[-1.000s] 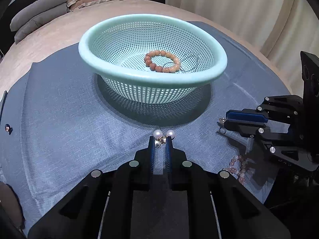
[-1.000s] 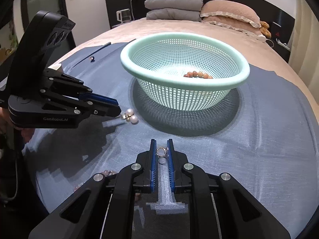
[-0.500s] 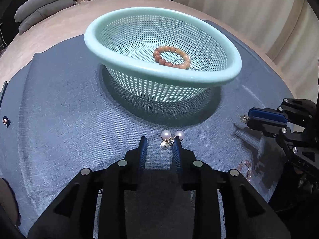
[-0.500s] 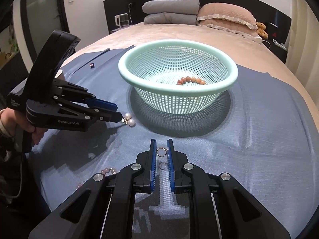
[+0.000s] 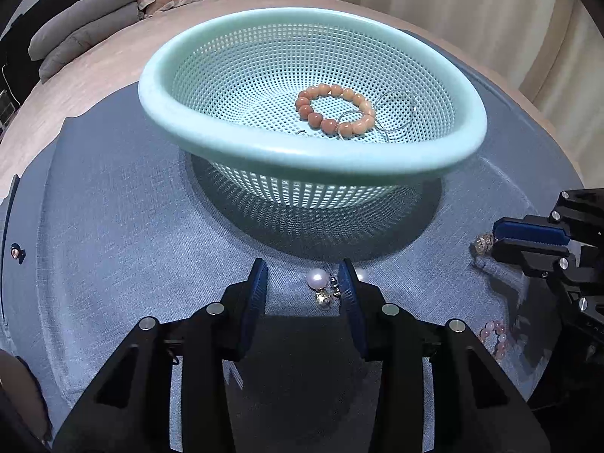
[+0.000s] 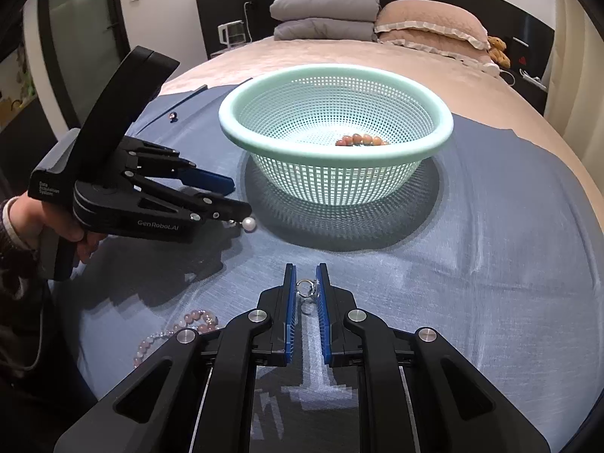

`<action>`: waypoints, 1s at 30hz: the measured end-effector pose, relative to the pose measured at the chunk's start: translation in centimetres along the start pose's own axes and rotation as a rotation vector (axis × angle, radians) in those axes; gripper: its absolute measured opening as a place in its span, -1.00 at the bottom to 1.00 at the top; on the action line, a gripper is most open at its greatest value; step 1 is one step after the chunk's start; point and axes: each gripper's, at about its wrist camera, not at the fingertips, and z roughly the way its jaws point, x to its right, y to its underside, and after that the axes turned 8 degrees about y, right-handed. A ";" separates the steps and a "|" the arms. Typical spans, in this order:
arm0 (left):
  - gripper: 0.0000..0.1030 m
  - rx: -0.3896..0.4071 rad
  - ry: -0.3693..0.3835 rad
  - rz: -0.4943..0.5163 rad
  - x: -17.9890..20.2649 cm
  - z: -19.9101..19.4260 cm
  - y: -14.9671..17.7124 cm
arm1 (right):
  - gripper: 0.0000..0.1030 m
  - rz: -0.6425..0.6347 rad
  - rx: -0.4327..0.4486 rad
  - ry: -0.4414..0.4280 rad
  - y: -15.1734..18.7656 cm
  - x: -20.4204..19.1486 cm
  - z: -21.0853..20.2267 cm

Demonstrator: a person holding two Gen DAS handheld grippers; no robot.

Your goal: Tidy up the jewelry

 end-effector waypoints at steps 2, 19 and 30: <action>-0.61 -0.001 0.031 -0.001 0.3 -0.1 0.5 | -0.80 0.004 0.002 -0.001 0.0 0.1 0.0; -0.75 0.057 0.020 0.013 0.1 -6.0 1.2 | -0.80 0.036 0.001 0.012 -0.2 1.4 -0.7; -0.75 0.084 0.013 -0.006 -0.1 -7.0 0.8 | -0.80 0.035 0.028 0.014 -0.3 1.5 -1.9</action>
